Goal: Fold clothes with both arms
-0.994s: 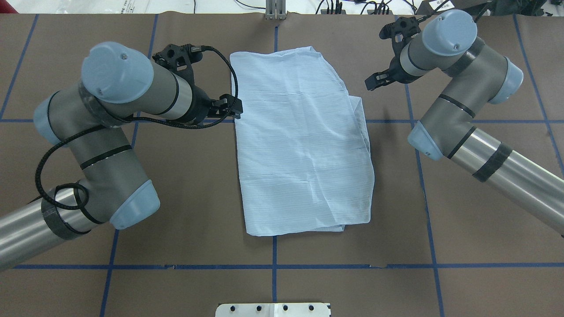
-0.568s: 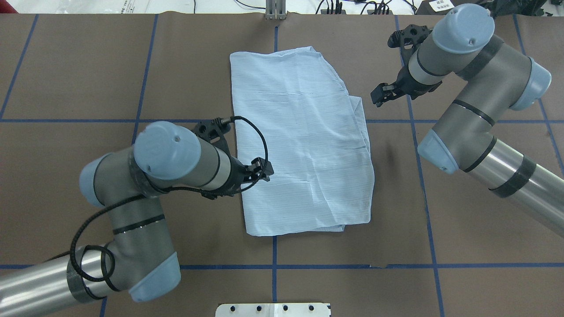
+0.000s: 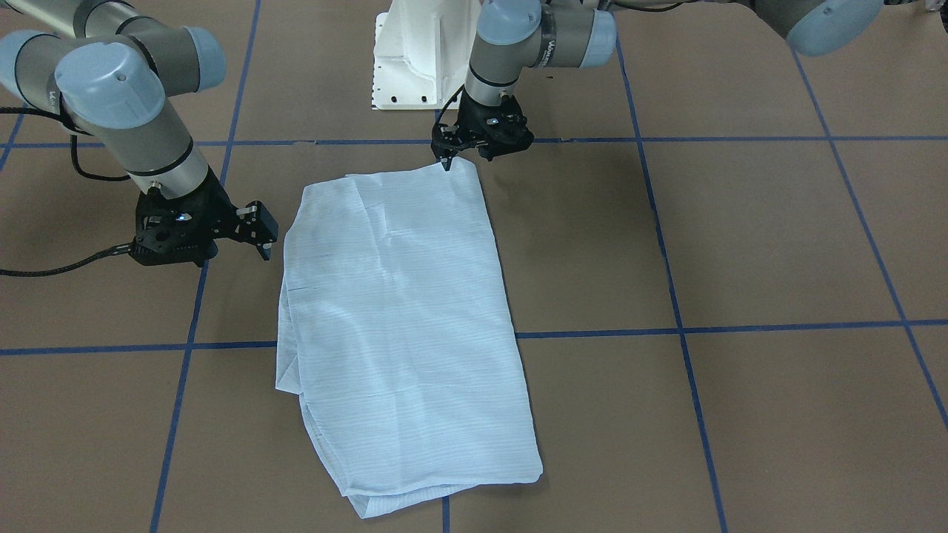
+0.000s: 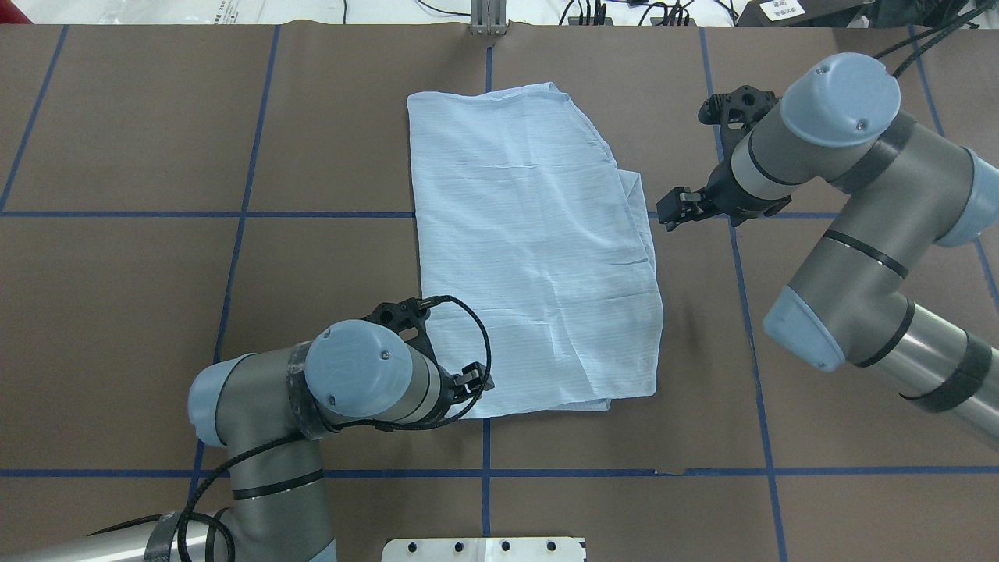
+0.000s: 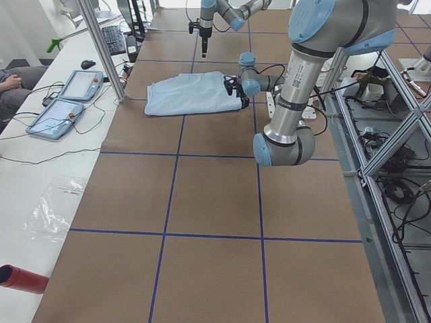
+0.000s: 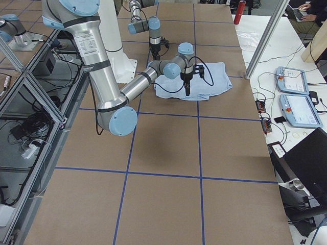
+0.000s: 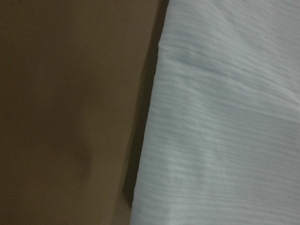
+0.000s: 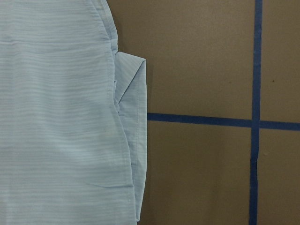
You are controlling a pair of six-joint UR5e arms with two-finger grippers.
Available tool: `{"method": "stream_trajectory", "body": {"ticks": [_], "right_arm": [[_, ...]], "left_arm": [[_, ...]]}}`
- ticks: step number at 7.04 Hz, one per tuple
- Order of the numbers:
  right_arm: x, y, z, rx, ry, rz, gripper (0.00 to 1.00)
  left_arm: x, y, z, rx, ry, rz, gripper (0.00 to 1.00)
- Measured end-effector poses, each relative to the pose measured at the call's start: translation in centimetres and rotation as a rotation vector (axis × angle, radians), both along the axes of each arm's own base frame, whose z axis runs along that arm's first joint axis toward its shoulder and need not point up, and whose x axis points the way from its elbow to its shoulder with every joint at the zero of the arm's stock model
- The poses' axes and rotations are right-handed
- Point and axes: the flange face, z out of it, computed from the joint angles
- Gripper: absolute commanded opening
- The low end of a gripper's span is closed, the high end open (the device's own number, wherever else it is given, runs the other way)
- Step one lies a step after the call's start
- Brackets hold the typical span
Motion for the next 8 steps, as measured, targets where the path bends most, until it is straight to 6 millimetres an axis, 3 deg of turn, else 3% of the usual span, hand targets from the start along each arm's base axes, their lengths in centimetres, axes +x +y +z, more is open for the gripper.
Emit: {"method": "stream_trajectory", "body": {"ticks": [2,3,5,8], "right_arm": [[-0.02,0.86,-0.1,-0.026,-0.011,0.007,1.0],[0.0,0.93,-0.08,-0.029,-0.012,0.009,1.0],[0.05,1.04,0.08,-0.032,-0.01,0.009,1.0],[0.08,1.36,-0.01,-0.046,-0.016,0.018,1.0]], "left_arm": [[0.79,0.43,0.28,0.001,-0.012,0.005,0.54],[0.87,0.44,0.33,0.001,-0.014,0.006,0.4],[0.93,0.45,0.23,0.002,-0.013,0.005,0.0],[0.68,-0.11,-0.2,0.012,-0.008,-0.008,0.0]]}}
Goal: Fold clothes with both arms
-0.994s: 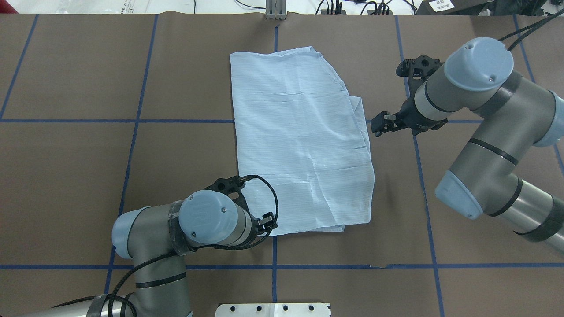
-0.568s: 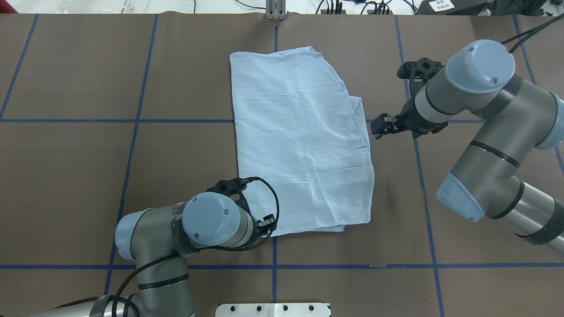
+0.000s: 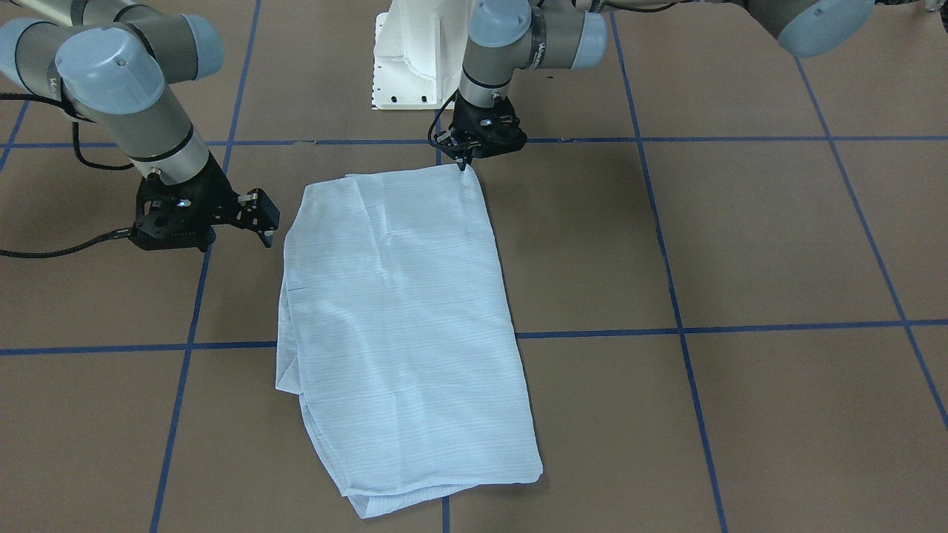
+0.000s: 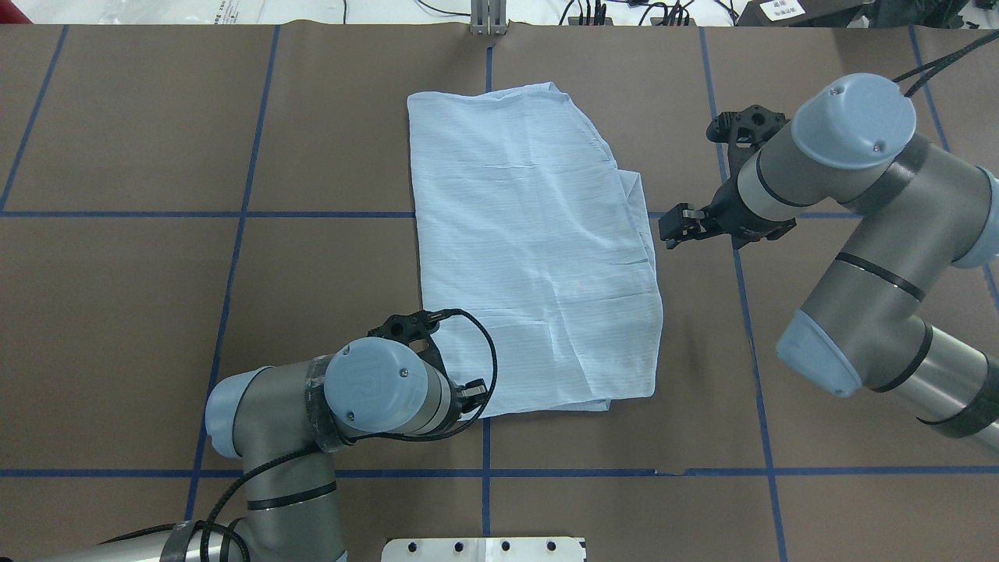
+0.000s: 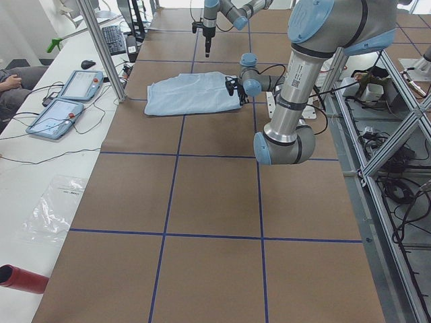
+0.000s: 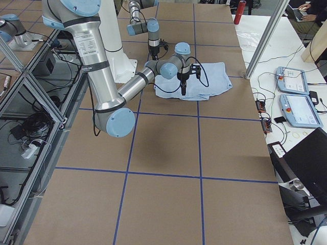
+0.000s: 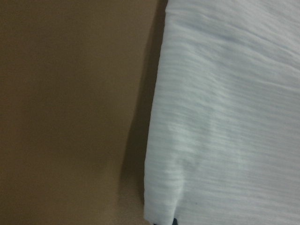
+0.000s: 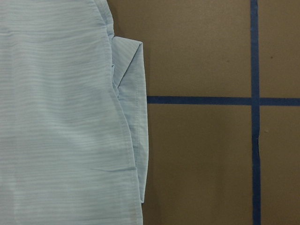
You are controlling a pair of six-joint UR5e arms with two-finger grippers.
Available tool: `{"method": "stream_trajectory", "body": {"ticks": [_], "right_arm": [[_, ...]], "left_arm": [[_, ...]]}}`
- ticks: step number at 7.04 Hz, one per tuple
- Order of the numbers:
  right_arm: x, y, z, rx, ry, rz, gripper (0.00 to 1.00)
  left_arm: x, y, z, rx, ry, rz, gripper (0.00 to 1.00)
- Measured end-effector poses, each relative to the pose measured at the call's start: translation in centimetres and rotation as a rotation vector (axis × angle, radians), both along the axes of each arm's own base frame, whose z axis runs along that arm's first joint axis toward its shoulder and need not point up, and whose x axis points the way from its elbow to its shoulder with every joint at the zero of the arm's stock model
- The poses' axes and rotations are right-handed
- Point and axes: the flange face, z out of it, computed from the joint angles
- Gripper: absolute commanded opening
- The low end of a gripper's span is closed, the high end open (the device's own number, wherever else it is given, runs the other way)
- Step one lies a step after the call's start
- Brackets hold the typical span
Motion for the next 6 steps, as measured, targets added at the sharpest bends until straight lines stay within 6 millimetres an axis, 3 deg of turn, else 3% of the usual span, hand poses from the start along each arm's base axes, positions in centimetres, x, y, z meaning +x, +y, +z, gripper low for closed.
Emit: {"method": "stream_trajectory", "body": {"ticks": [2,6], "right_arm": [[-1.4,1.5,-0.9,-0.042,-0.022,0.022,1.0],[-9.4,9.9,-3.4,-0.217,-0.053,0.169,1.0]], "left_arm": [[-0.8,-0.9,-0.1,0.002,-0.003,-0.013,0.0],[-1.8,-1.1,0.0,-0.004,-0.039,-0.011,0.0]]}}
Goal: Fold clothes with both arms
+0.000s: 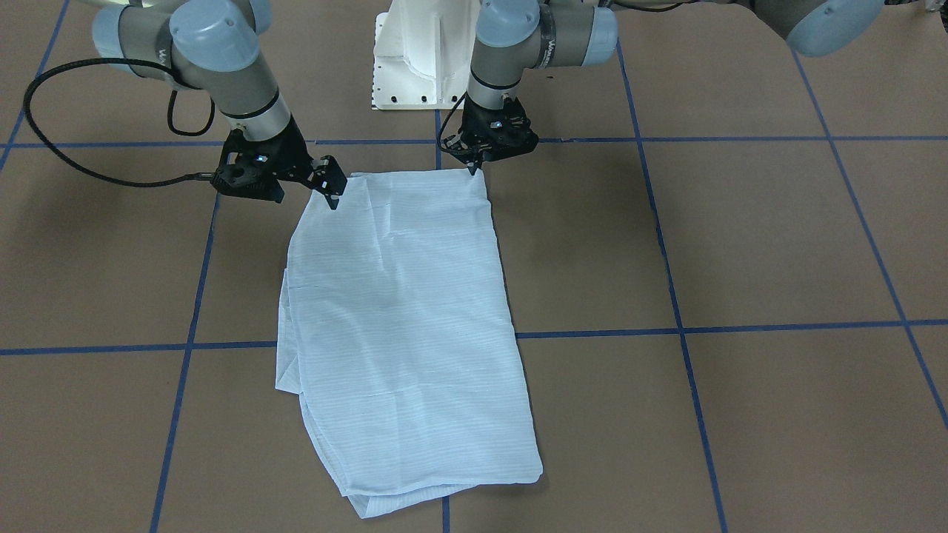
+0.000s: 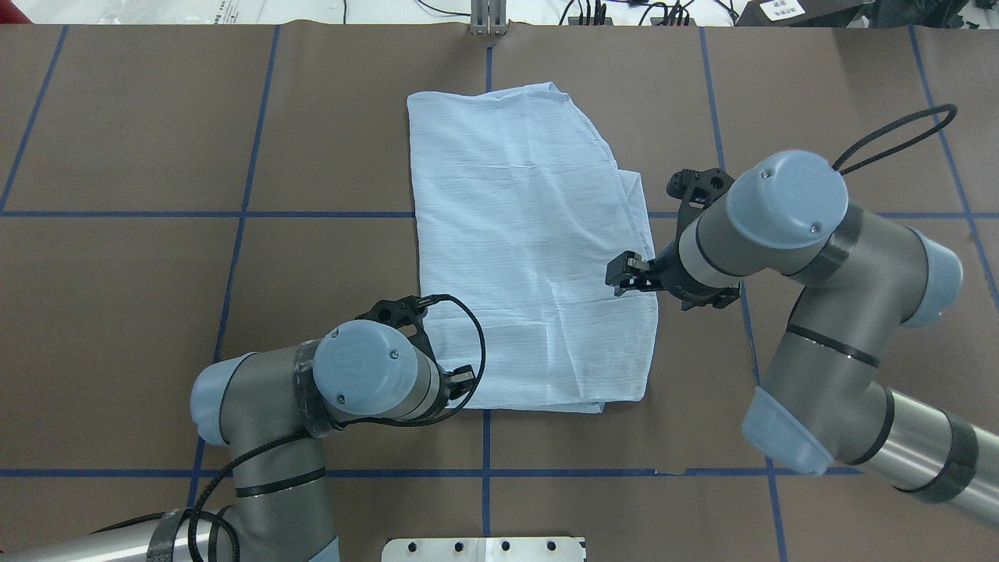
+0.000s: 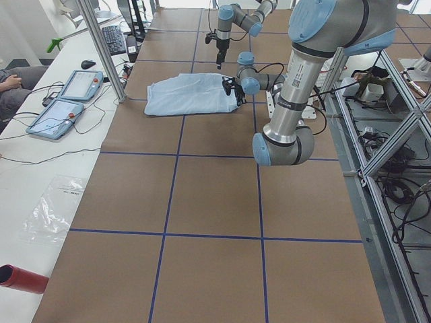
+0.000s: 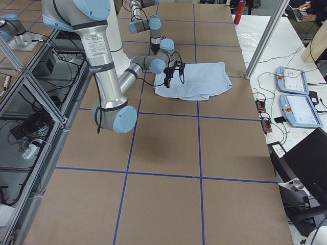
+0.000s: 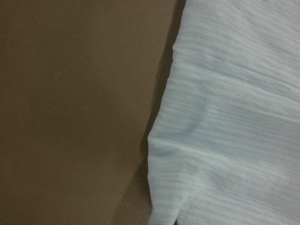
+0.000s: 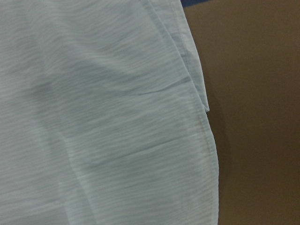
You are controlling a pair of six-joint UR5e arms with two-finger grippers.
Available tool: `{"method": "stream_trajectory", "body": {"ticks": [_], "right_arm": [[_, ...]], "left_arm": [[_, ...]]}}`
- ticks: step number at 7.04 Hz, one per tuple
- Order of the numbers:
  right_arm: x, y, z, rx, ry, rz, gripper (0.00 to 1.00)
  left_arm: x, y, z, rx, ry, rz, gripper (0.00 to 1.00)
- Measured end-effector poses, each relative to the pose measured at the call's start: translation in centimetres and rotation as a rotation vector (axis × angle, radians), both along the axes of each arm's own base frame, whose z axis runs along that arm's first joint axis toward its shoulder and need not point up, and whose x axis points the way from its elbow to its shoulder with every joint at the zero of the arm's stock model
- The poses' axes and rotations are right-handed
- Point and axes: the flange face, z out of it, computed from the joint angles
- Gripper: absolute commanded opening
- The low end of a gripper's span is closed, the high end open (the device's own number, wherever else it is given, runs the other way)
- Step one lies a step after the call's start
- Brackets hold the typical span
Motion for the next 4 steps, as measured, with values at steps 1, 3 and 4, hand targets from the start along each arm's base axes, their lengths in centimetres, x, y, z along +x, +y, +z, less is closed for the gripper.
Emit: {"method": "stream_trajectory", "body": {"ticks": [1,3,4], "right_arm": [[-2.1,2.3,0.0,-0.03,0.008,0.035,1.0],[-4.8,5.9,0.7,-0.116,0.027,0.094,1.0],[-5.8,7.3,1.2,-0.149,0.037,0.111,1.0]], "left_arm": [[-0.2,0.1,-0.2,-0.001,-0.002,0.0,0.0],[-0.3,0.1,-0.2,-0.001,-0.004,0.001,0.0],[-0.3,0.2,-0.3,-0.002,-0.003,0.001,0.0]]}}
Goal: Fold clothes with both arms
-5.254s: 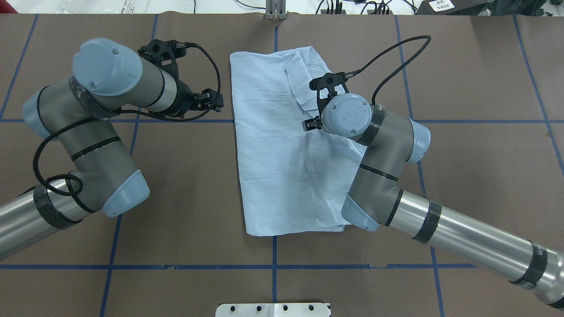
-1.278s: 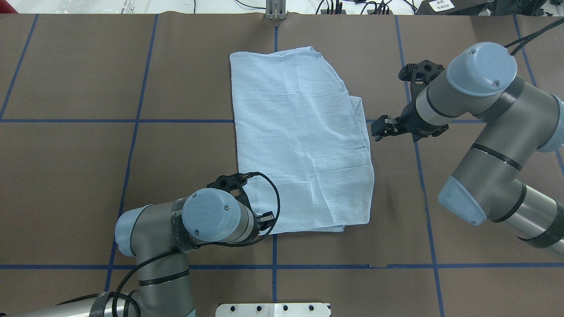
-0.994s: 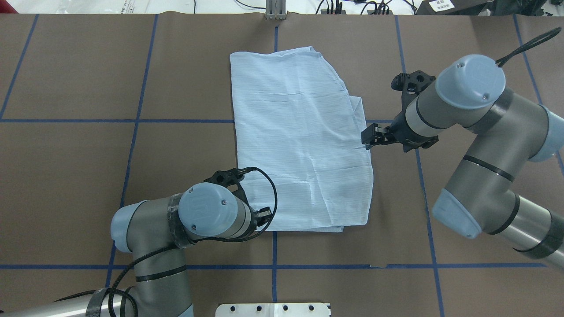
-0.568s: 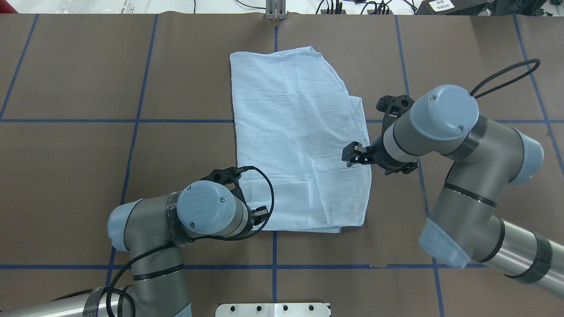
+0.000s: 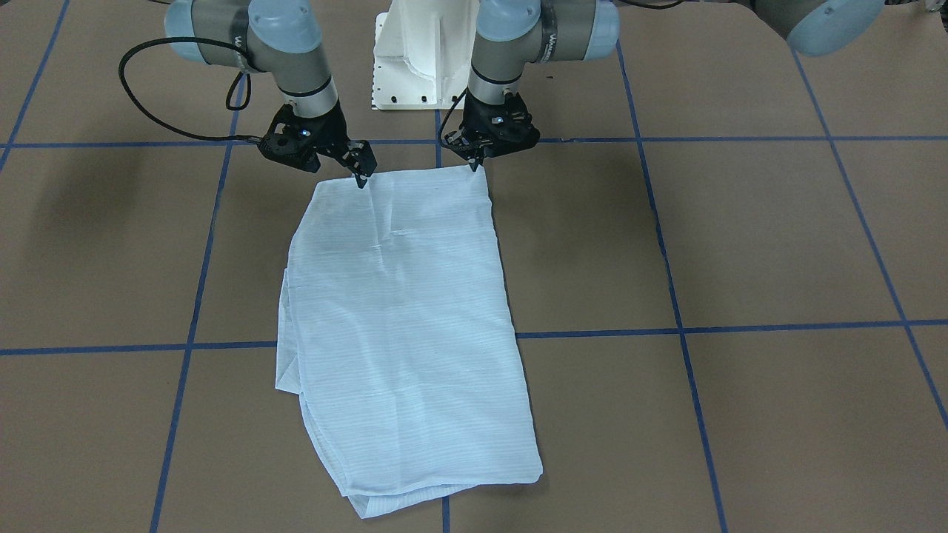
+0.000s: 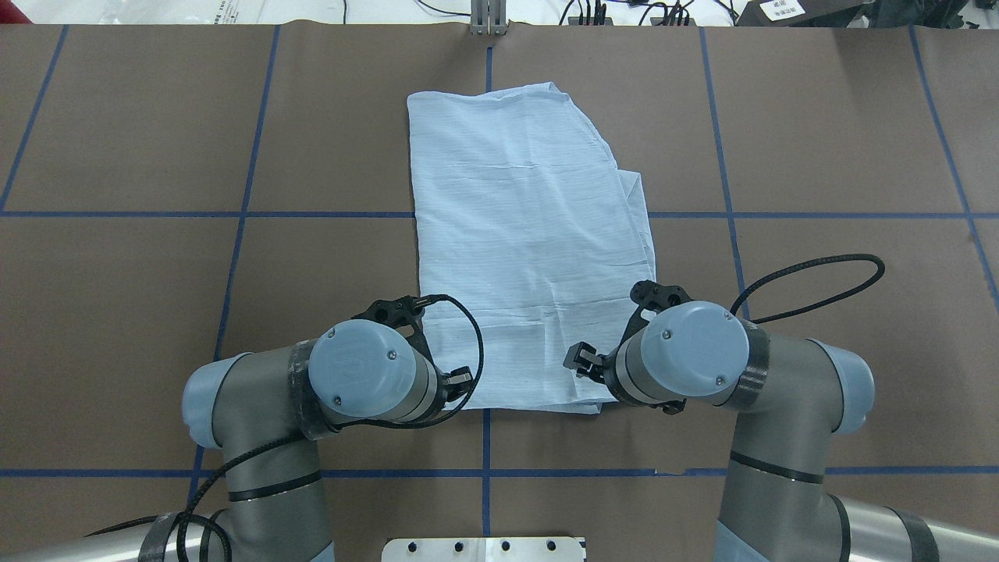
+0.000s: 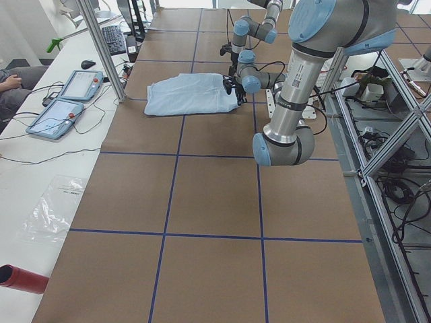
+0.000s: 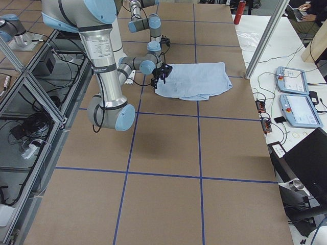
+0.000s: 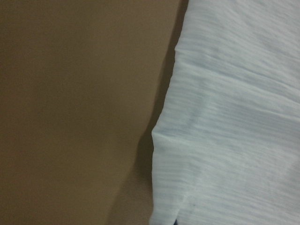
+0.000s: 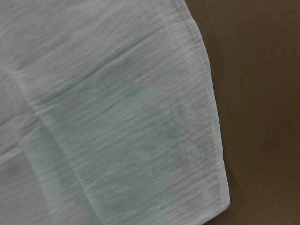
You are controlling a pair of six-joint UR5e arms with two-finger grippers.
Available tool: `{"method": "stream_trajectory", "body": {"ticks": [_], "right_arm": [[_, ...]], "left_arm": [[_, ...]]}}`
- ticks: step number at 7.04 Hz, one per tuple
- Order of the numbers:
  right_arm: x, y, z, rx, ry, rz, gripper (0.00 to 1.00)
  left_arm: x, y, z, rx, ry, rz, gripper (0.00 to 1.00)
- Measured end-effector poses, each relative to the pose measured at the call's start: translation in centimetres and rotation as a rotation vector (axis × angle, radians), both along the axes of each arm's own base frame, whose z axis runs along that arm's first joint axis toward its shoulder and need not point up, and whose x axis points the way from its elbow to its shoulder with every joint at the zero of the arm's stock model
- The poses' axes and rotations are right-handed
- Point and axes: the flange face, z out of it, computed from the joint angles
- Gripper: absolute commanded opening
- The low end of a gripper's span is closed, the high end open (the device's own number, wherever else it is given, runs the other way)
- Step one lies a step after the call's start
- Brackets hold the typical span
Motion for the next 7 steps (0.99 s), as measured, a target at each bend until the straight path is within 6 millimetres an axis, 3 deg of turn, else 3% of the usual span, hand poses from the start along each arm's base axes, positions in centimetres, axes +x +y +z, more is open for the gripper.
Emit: {"method": "stream_trajectory", "body": {"ticks": [3,7], "right_arm": [[-1.9,2.1,0.7,-0.019,0.022,0.002,1.0],[-2.1,1.6,1.4,-0.026,0.071,0.018,1.0]], "left_arm": [[0.2,0.3,-0.2,0.0,0.004,0.004,0.0],[0.2,0.4,-0.6,-0.001,0.012,0.002,0.0]]}}
